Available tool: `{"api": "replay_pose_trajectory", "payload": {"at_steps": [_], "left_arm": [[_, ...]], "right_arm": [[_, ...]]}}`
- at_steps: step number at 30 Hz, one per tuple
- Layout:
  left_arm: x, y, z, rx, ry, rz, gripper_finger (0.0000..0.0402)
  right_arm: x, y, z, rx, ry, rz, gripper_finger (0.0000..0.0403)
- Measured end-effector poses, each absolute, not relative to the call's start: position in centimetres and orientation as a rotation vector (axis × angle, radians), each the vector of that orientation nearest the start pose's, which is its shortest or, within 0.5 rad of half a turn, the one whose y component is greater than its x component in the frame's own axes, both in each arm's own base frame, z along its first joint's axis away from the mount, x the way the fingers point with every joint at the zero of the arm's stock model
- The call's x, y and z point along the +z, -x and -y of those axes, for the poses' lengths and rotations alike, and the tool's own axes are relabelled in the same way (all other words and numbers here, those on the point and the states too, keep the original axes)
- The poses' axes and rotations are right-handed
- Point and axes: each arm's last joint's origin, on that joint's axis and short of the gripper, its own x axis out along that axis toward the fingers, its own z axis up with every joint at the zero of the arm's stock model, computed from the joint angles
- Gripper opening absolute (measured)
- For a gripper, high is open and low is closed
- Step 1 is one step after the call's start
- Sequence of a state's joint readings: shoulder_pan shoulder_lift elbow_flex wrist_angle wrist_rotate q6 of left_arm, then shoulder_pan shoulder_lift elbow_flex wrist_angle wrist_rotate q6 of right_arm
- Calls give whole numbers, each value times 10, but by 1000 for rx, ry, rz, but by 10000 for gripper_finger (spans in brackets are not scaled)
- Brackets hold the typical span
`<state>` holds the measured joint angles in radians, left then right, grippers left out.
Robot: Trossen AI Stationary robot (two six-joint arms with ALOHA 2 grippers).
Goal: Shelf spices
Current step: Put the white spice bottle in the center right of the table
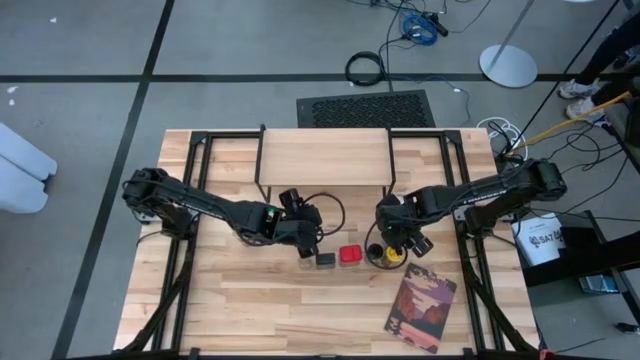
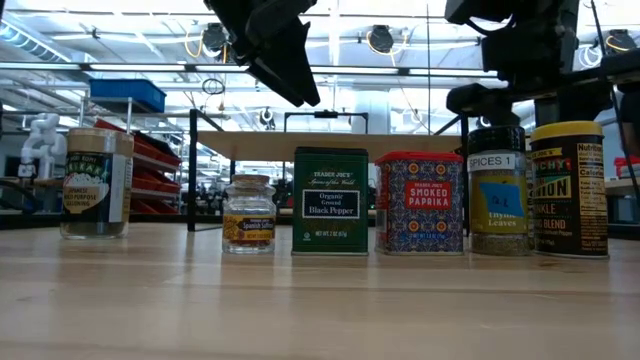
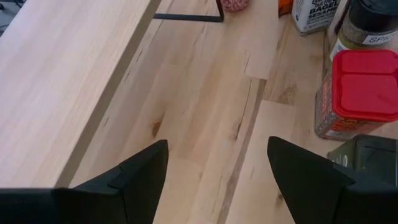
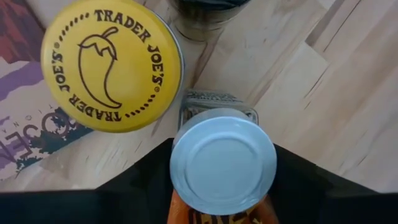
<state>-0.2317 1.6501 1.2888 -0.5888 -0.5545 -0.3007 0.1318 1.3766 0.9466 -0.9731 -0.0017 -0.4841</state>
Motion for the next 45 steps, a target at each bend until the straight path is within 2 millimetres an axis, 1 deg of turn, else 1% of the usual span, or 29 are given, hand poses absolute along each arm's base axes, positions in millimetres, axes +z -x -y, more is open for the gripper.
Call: {"api": "replay_pose_trajectory", "payload": {"at_steps": [7,18,23,25,33,38,45], "left_arm": [[261,-339,64,423,-88,-822,283],[261,-339,64,423,-88,-821,283],[261,-340,64,418,-98,-823,283],[261,-340,64,416,-102,-822,283],[262,-340,65,415,-102,-821,283],[262,-340,65,415,-102,-821,283],[262,-340,65,415,-103,-822,283]], "right_arm": [[220,-231,-30,437,488,-1355,204],[220,-233,-29,370,510,-1351,203],[228,-236,-29,353,488,-1331,203],[231,-235,-29,356,476,-1352,203],[230,-226,-28,344,421,-1452,203],[230,-224,-33,348,365,-1466,203],[230,-220,-45,334,326,-1486,203]]}}
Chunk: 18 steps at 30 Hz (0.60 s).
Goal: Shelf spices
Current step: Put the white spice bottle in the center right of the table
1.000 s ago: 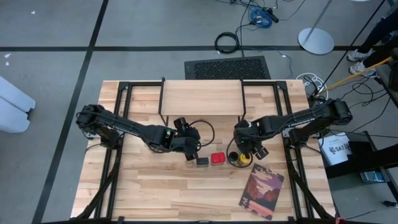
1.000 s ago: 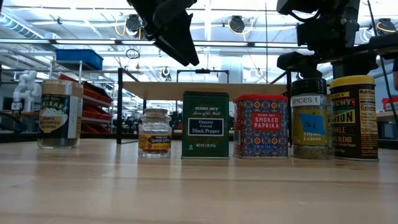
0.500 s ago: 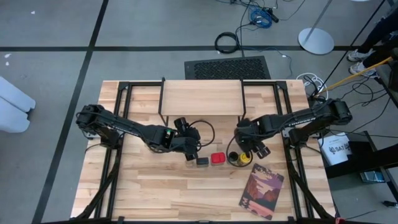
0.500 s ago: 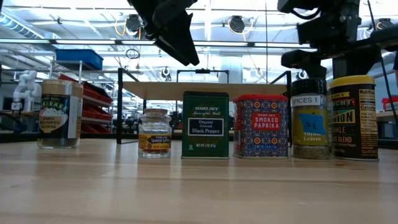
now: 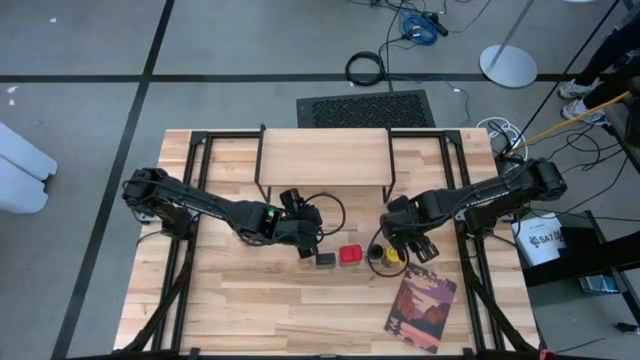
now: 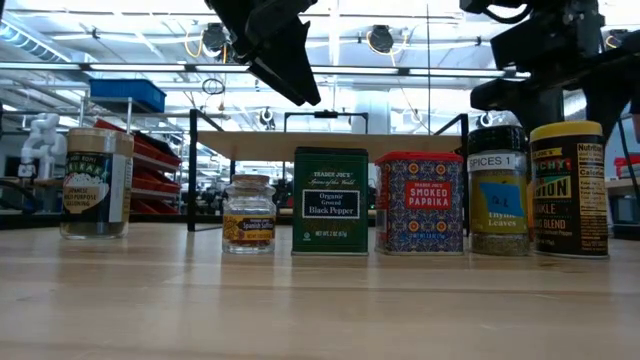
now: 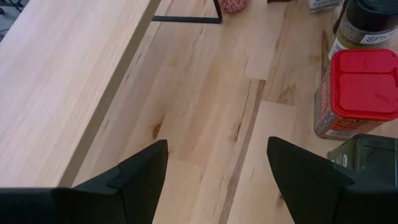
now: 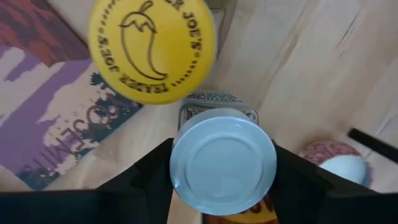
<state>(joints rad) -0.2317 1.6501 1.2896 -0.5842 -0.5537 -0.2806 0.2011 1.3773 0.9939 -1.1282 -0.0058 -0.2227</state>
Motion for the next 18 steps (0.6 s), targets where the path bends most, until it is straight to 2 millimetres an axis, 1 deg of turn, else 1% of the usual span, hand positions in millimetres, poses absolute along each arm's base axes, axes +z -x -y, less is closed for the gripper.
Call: {"api": "replay_pose_trajectory", "payload": {"at_steps": [10,18], "left_arm": [[262,-340,65,412,-108,-823,283],[262,-339,69,394,-123,-824,283]], "right_arm": [[230,-213,-66,272,254,-1513,203],[230,-207,-81,201,177,-1527,203]]}}
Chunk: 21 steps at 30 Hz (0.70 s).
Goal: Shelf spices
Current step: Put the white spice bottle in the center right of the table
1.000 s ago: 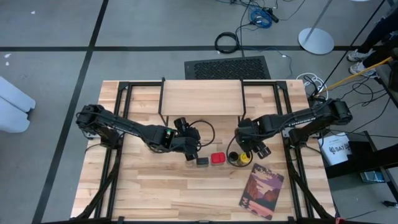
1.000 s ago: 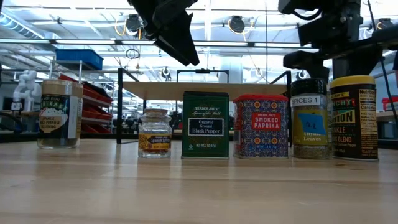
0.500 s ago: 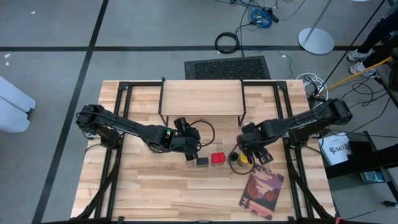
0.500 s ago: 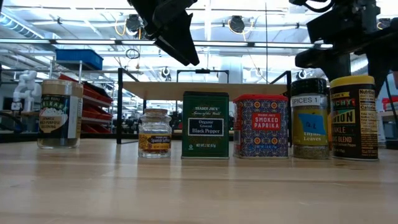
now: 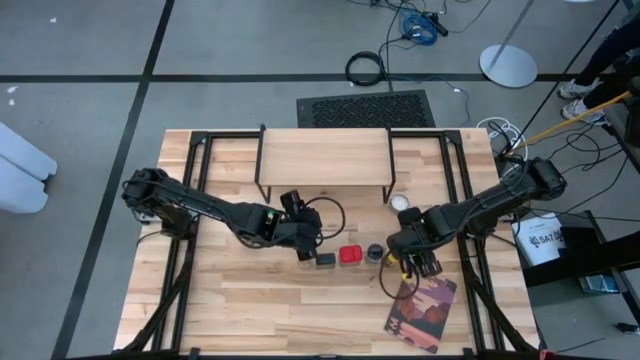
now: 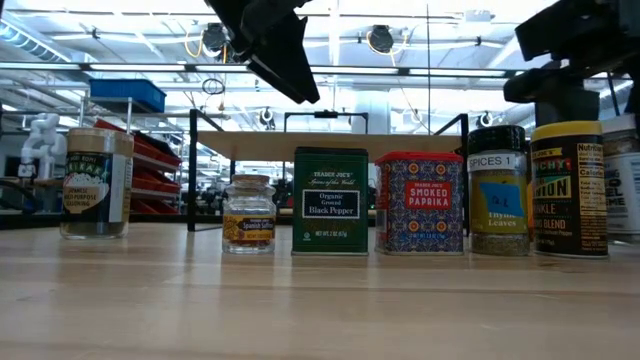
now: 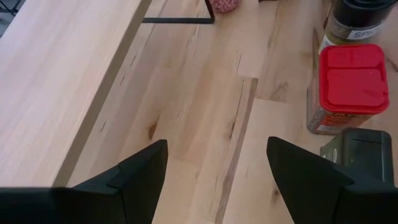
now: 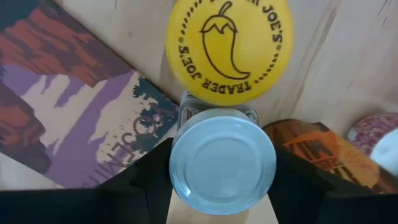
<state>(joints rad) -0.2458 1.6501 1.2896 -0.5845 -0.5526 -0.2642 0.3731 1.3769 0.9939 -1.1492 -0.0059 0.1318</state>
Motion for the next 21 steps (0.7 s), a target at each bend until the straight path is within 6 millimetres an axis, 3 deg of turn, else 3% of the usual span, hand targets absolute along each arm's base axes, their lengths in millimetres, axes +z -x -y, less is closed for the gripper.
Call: {"api": "replay_pose_trajectory", "payload": {"at_steps": [12,21], "left_arm": [[262,-338,73,376,-144,-826,283],[262,-338,73,375,-144,-826,283]], "right_arm": [[229,-208,-90,50,93,-1475,203],[217,-201,-87,39,93,-1512,203]]}}
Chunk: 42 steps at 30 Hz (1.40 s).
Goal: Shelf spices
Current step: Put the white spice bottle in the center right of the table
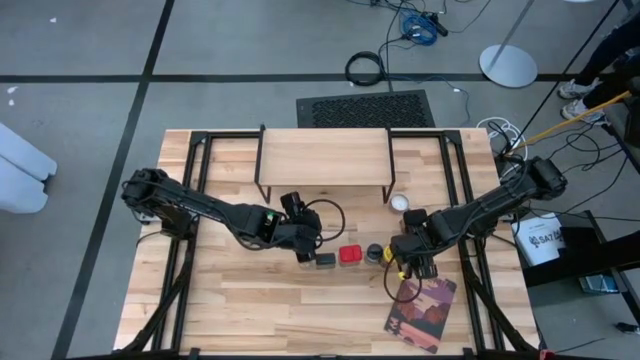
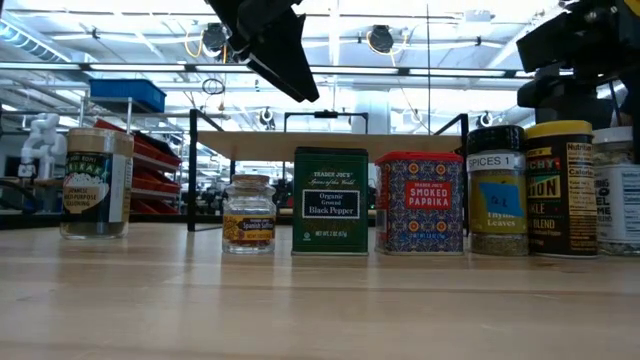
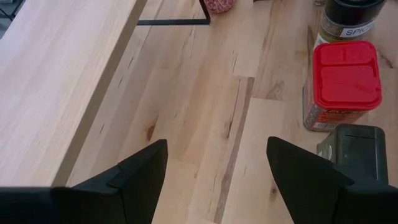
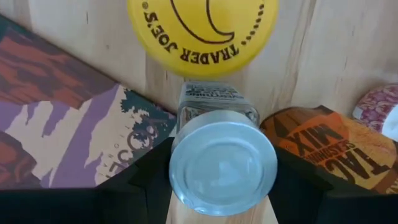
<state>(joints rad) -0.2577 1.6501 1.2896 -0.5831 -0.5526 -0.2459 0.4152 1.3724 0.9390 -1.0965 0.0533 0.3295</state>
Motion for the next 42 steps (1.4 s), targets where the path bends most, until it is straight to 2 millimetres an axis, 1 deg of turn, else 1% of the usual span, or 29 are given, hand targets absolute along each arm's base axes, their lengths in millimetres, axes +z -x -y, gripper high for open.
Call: {"api": "replay_pose_trajectory", "payload": {"at_steps": [6,22,31,37,42], "left_arm": [[262,-338,73,375,-144,-826,283],[261,-338,74,341,-158,-838,283],[261,-338,74,331,-181,-843,283],[261,-338,74,319,-196,-848,283],[263,-337,74,317,-194,-845,283]], "right_arm": [[217,-206,-89,53,70,-1468,203],[216,-206,-89,26,22,-1481,205],[214,-203,-89,21,19,-1517,247],[215,-201,-88,19,20,-1520,251],[224,-196,-86,-6,-24,-1493,252]]}}
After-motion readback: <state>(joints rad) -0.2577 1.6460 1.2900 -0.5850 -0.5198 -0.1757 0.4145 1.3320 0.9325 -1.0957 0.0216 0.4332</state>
